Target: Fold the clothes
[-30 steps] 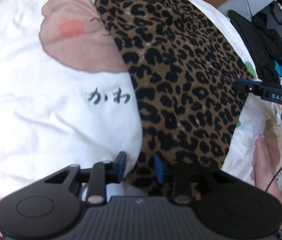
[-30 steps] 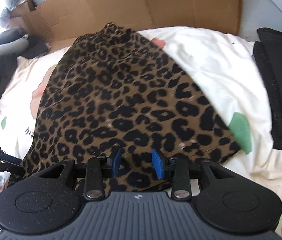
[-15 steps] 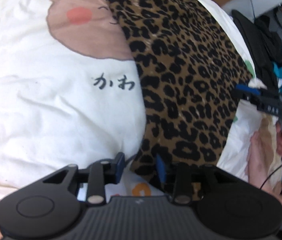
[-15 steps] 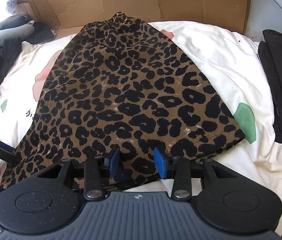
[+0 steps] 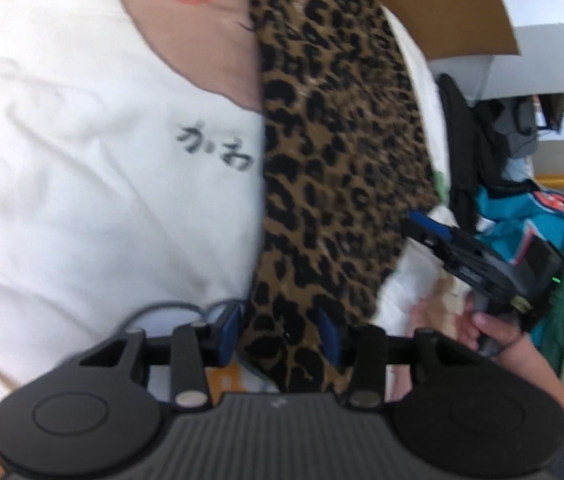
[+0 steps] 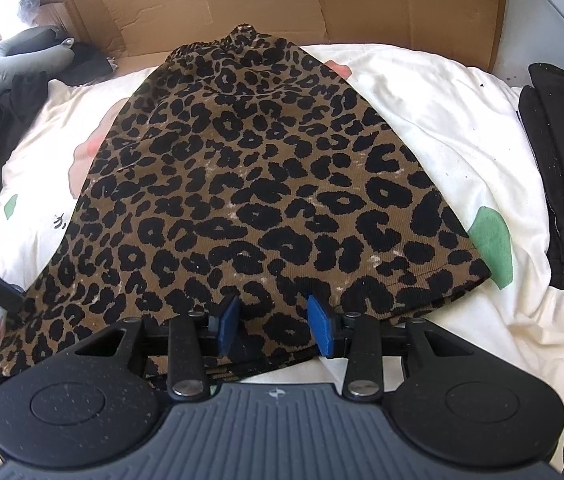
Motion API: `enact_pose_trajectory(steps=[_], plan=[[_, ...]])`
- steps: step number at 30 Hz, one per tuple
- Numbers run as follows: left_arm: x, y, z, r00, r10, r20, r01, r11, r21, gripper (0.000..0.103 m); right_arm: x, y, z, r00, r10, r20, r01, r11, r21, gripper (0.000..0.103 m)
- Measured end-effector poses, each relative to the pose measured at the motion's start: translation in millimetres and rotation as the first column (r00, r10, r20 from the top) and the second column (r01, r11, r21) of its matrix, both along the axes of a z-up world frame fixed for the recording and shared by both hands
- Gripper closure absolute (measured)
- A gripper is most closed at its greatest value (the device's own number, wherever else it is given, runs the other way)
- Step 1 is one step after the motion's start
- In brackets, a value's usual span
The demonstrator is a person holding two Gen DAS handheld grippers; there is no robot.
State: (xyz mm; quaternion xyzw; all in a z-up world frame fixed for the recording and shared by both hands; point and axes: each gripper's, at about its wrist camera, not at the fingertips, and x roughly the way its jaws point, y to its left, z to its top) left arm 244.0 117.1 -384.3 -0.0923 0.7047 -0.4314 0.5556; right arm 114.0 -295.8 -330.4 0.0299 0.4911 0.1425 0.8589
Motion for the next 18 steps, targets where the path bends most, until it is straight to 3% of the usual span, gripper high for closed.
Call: enact_pose_trajectory(steps=[4,8,14,18], plan=[[-5,-1,13,1.000,-0.015,-0.019,0.014,0.997,-0.071,0.055,0,-1,0,1.000,-0.009,-0.002,0.009,1.000,0.009,0.058],[-7,-2,11,0.999,0.014,-0.029,-0.017,0.996,-0.088,0.054,0,-1,0,1.000,-0.011,0.002,0.011,1.000,0.010,0.058],[-6,-10,-7,0.997,0.053,0.049,-0.053,0.999,0.003,0.055,0,-1,1,1.000,-0.008,0.002,0.008,1.000,0.005,0.058],[5,0,-8,0.996,0.080,0.046,-0.081,0.997,0.008,0.057,-1,-1,1,1.000,-0.003,0.005,0.003,1.000,0.005,0.058]])
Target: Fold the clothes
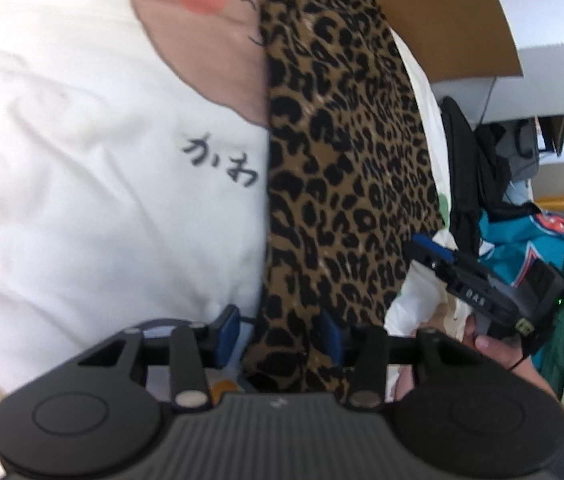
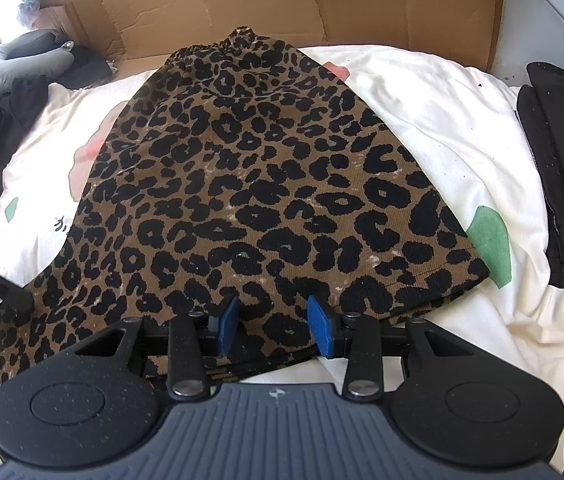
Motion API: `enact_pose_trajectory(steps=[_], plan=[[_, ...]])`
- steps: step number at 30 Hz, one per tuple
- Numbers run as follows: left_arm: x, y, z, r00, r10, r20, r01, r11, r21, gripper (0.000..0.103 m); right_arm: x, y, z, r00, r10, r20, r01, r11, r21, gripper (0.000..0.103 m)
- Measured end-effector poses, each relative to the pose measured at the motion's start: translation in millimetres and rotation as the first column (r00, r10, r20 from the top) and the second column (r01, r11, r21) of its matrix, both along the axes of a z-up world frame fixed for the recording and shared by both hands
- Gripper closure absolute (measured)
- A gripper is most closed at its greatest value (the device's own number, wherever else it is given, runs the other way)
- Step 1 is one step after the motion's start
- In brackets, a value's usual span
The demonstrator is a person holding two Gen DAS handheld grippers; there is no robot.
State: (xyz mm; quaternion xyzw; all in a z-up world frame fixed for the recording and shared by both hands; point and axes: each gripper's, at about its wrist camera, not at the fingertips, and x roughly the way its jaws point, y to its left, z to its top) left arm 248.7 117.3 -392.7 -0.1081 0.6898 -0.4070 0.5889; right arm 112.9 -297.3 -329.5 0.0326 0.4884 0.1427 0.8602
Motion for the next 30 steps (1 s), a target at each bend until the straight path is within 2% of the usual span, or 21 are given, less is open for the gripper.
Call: enact_pose_trajectory(steps=[5,7,11,15,18,21,28,30], plan=[[5,11,1,1.000,-0.021,-0.001,0.021,1.000,0.021,0.059,1,-2,0,1.000,-0.001,-0.002,0.001,1.000,0.004,0.058],[6,15,5,0.999,-0.044,0.011,0.043,0.998,0.040,0.063,0,-3,0,1.000,-0.001,0.000,0.001,1.000,0.002,0.058],[11,21,21,0.993,-0.106,0.060,0.101,0.992,0.069,0.063,0,-5,0,1.000,-0.004,-0.001,0.004,1.000,0.005,0.058],[11,19,32,0.968,-0.218,0.122,0.202,0.971,0.129,0.062,0,-4,0,1.000,-0.003,-0.001,0.003,1.000,-0.003,0.058],[4,11,26,0.955,-0.274,0.110,0.258,0.955,0.143,0.062,1,-3,0,1.000,-0.005,-0.002,0.005,1.000,-0.005,0.058],[-6,0,24,0.935,-0.320,0.151,0.297,0.942,0.155,0.062,1,-2,0,1.000,-0.004,-0.003,0.004,1.000,-0.008,0.058],[-2,0,24,0.966,-0.212,0.148,0.202,0.976,0.085,0.060,2,-1,0,1.000,0.001,-0.003,-0.001,1.000,-0.016,0.058],[-1,2,19,0.978,-0.173,0.116,0.167,0.984,0.064,0.060,2,-1,0,1.000,0.002,-0.002,-0.002,1.000,-0.016,0.058]])
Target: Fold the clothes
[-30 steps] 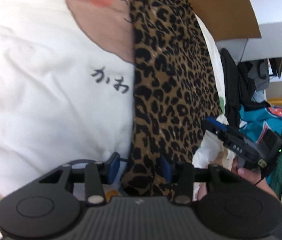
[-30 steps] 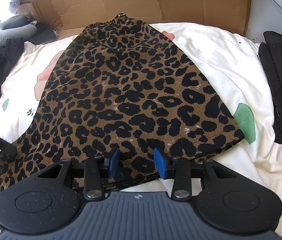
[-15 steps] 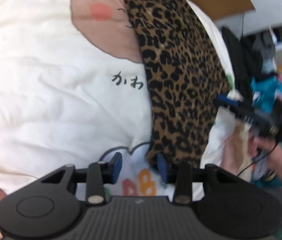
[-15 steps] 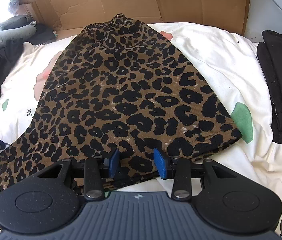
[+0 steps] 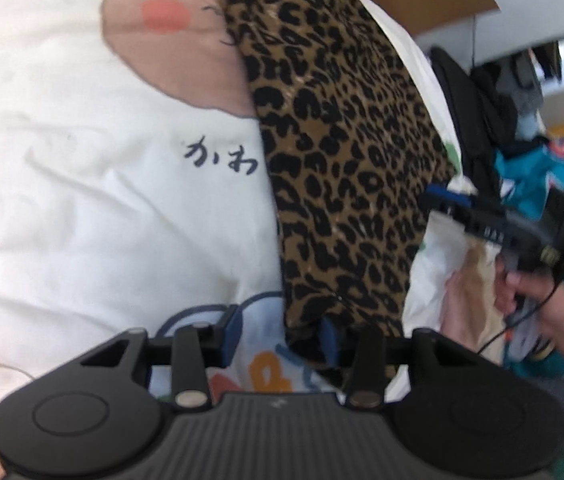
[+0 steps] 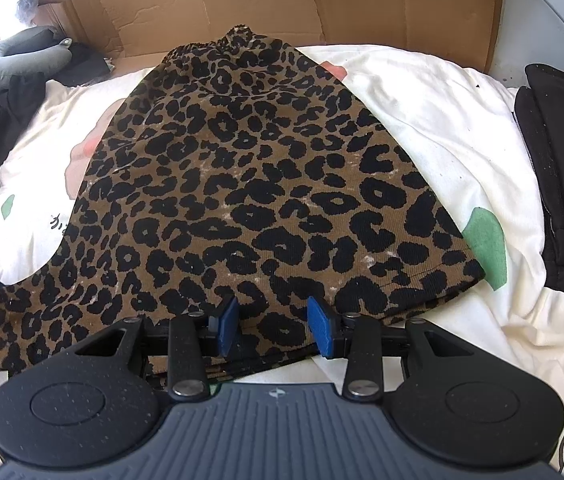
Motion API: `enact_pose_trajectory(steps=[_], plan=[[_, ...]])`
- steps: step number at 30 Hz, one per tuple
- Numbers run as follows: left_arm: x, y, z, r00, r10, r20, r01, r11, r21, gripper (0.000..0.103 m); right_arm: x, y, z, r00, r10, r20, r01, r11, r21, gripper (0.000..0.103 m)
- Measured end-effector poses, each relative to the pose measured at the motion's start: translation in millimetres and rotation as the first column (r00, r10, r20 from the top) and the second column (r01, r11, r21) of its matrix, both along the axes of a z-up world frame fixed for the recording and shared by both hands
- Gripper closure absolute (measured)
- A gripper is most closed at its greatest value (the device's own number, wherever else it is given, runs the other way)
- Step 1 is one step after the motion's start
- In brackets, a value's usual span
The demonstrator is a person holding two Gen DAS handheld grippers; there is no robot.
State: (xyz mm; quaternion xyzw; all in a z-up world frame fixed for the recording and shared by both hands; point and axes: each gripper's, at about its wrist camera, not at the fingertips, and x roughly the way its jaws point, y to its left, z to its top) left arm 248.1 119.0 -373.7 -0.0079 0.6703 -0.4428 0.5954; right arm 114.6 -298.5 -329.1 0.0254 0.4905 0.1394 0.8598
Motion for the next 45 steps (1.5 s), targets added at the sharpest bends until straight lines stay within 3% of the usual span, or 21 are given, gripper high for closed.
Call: enact_pose_trajectory(steps=[6,8,10,16,27,31,36,42,45], plan=[[-6,-7,-11,0.999,-0.016,-0.034,0.015,1.000,-0.010,0.062,-1,0,-1,1.000,0.006,0.005,-0.006,1.000,-0.003,0.058],[-6,-8,-14,0.998,-0.019,-0.058,0.018,1.000,-0.019,0.069,-1,0,-1,1.000,0.005,0.005,-0.005,1.000,-0.003,0.058],[-8,-9,-17,0.996,-0.032,-0.083,0.031,0.999,-0.023,0.092,-1,0,-1,1.000,0.002,0.005,-0.002,1.000,-0.002,0.058],[-13,-8,-12,0.996,-0.085,-0.034,0.085,0.996,-0.009,0.101,-1,0,-1,1.000,0.014,0.010,-0.014,1.000,-0.006,0.058],[-8,2,4,0.991,-0.135,0.004,0.134,0.990,0.044,0.101,4,-25,1,0.997,-0.066,0.029,0.068,0.995,-0.072,0.058],[5,15,15,0.998,-0.060,-0.001,0.060,0.998,0.028,0.095,6,-39,-1,0.993,-0.112,0.024,0.113,0.991,-0.066,0.058],[17,8,29,0.998,0.022,0.051,-0.022,1.000,0.004,0.086,7,-44,-4,0.992,-0.126,0.029,0.127,0.990,-0.065,0.058],[12,-21,43,0.998,-0.020,0.066,0.024,0.998,-0.060,0.086,9,-46,-2,0.989,-0.144,0.047,0.147,0.986,-0.075,0.058],[-4,-38,33,0.995,-0.073,0.075,0.075,0.997,-0.027,0.087,10,-52,5,0.980,-0.183,0.080,0.188,0.981,-0.056,0.058]])
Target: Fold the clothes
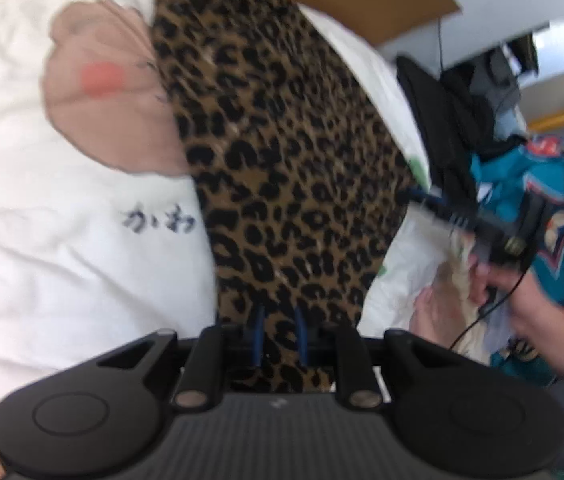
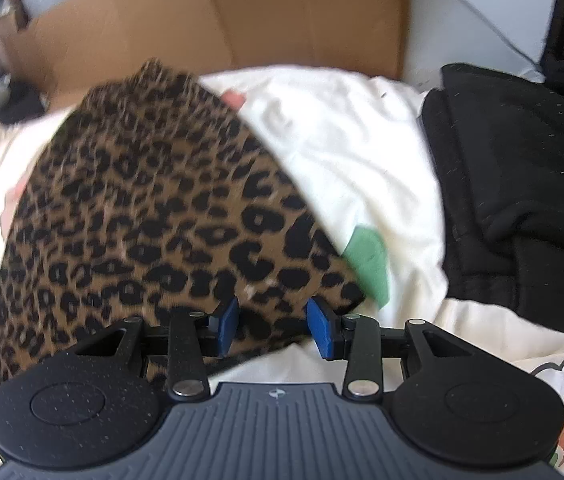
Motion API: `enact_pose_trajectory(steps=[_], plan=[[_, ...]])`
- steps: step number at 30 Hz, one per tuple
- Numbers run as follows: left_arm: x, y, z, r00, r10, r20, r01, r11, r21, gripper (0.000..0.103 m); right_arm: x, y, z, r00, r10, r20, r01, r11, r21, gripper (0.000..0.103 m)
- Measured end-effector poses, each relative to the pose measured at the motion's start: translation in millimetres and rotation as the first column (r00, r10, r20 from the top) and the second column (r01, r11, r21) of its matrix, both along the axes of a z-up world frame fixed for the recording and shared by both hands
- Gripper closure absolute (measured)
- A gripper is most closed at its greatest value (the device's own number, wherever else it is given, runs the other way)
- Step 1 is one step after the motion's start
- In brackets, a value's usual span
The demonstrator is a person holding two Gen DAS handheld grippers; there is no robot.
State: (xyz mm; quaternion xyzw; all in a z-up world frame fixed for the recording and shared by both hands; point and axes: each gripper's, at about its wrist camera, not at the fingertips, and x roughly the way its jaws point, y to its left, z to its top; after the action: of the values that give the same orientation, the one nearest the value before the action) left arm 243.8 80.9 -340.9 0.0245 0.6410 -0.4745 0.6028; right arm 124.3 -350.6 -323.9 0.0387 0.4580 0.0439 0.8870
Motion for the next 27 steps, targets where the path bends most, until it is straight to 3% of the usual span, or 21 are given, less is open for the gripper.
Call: enact_pose_trajectory(steps=[7,18,21,25,27], plan=[[-30,-13,-30,0.987,-0.151,0.055,0.140,0.976,0.167,0.092,11,0,4,0.999,0.016,0.042,-0.016,1.000,0.018,0.058],[-28,-8,-13,0.984,-0.176,0.035,0.168,0.970,0.174,0.092,3,9,-10,0.997,0.077,-0.003,-0.077,0.997,-0.029,0.058],[-19,2,-2,0.988,-0.133,0.073,0.120,0.979,0.167,0.088,2,7,-10,0.997,0.072,-0.004,-0.072,0.997,-0.028,0.058],[-9,7,3,0.985,-0.093,0.143,0.068,0.983,0.169,0.067,2,7,-10,0.997,0.073,-0.003,-0.073,0.997,-0.031,0.058],[-4,10,-3,0.988,-0.083,0.127,0.060,0.983,0.176,0.067,2,7,-10,0.997,0.073,-0.003,-0.073,0.997,-0.028,0.058]])
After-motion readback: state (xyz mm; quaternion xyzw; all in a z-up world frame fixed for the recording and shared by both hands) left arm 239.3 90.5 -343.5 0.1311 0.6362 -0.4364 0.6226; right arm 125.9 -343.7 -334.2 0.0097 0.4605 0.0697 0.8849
